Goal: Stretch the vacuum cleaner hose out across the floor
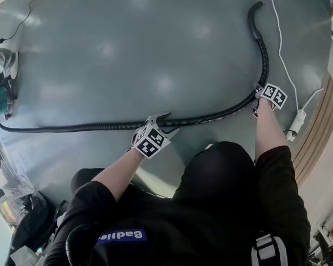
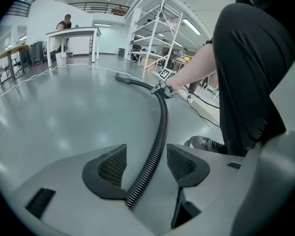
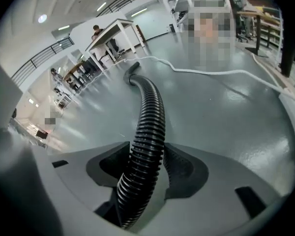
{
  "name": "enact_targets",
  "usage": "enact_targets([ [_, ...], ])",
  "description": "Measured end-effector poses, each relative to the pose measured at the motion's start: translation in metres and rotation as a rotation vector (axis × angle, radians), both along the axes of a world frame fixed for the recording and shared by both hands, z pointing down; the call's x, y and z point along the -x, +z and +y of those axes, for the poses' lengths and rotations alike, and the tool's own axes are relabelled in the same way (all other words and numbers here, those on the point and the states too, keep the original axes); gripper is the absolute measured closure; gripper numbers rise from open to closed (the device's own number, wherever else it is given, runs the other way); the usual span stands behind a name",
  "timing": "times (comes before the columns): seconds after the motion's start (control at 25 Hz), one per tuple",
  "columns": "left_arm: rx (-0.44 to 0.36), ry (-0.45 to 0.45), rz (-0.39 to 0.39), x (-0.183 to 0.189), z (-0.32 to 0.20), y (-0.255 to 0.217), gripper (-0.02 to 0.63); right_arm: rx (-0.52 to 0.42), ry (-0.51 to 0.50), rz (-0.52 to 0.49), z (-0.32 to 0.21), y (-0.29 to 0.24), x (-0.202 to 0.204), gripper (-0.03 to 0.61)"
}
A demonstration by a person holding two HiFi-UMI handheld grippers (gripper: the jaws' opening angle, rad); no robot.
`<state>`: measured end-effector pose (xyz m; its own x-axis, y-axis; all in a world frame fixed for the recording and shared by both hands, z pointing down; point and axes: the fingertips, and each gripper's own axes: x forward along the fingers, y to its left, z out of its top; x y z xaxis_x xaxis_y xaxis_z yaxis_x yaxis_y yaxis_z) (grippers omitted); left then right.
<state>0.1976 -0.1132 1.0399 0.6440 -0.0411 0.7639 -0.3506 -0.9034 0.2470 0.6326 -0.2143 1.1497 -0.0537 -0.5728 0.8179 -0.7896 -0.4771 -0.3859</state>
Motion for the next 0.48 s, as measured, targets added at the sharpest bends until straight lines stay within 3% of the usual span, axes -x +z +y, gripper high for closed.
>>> enact_targets([
  [0.28,-0.041,-0.099,0.062,0.025,-0.03,-0.025,0.367,0.102,-0.1,0.18,-0.008,-0.017,-0.016,0.327],
  [0.36,-0.069,-0.123,0.09,0.031,-0.043,-0.038,0.367,0.071,-0.164,0.226,-0.027,-0.032,-0.006,0.327],
  [0.48,-0.112,-0.157,0.148,0.034,-0.064,-0.064,0.367,-0.058,-0.259,0.233,-0.072,-0.067,0.03,0.328],
])
